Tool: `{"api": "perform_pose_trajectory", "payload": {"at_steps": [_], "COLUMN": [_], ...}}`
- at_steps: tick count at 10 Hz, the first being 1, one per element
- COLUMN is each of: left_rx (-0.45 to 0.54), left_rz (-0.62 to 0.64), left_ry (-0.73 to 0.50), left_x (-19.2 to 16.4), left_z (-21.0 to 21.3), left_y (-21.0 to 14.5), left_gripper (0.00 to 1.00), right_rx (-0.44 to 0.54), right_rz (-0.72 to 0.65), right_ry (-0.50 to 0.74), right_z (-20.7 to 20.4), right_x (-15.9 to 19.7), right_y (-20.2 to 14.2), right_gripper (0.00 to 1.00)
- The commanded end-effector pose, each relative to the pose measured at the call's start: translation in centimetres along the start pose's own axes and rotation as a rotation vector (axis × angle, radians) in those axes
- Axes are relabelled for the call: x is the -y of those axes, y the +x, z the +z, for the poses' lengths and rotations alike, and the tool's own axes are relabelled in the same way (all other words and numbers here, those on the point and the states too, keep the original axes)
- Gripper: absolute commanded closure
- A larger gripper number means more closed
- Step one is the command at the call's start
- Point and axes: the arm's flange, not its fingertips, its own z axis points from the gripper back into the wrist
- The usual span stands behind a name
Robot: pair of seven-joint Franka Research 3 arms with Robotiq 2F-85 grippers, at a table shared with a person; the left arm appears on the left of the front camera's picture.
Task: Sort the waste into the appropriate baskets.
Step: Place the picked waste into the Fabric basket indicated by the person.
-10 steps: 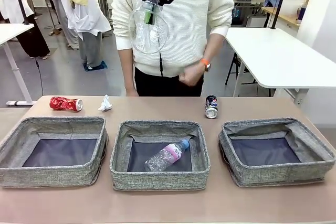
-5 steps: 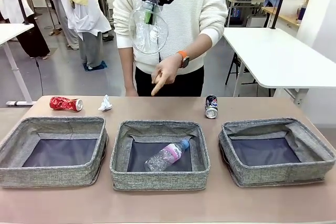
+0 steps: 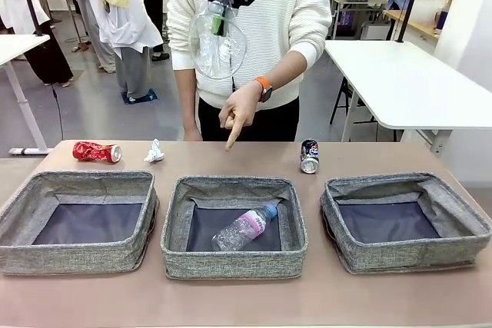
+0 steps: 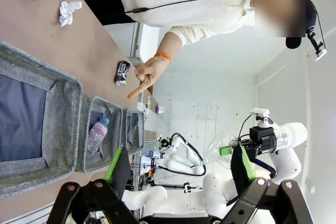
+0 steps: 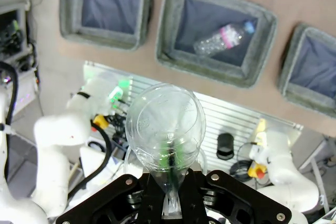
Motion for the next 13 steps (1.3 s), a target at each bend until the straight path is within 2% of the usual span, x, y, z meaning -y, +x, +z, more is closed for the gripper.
{"api": "perform_pose_trajectory", "payload": {"at_steps": [1,2,3,4,6,7,9,10,13], "left_rx": [-0.011,-0.011,-0.011,-0.011,-0.011,-0.011,-0.011,-0.011,-0.011], "left_rz": [0.007,0.007,0.007,0.007,0.007,0.007,0.007,0.007,0.007], "left_ry": [0.009,0.009,0.009,0.009,0.009,0.009,0.009,0.009,0.009], "left_x": [0.3,0.3,0.3,0.3,0.3,0.3,0.3,0.3,0.3], "left_z": [0.2,0.2,0.2,0.2,0.2,0.2,0.2,0.2,0.2], "left_y": [-0.3,-0.3,-0.3,-0.3,-0.3,-0.3,-0.3,-0.3,-0.3], "left_gripper": [0.00,0.00,0.00,0.00,0.00,0.00,0.00,0.00,0.00], "right_rx": [0.005,0.000,0.121,0.076,0.120,0.037,-0.007,-0.028,-0.043], "right_rz": [0.001,0.000,-0.001,0.076,0.120,0.121,0.126,0.141,0.130], "right_ry": [0.014,0.000,-0.086,-0.081,-0.093,-0.002,-0.041,0.017,0.030], "right_z": [-0.2,0.0,-1.9,-5.5,-15.6,-19.9,-23.2,-24.1,-24.2], "right_x": [-0.1,0.0,0.9,2.4,7.4,9.9,11.8,12.3,12.5], "right_y": [-0.4,0.0,0.7,1.8,4.1,3.7,3.5,3.9,4.1], "right_gripper": [0.99,0.99,0.99,0.99,0.99,0.99,0.99,0.99,0.99]}}
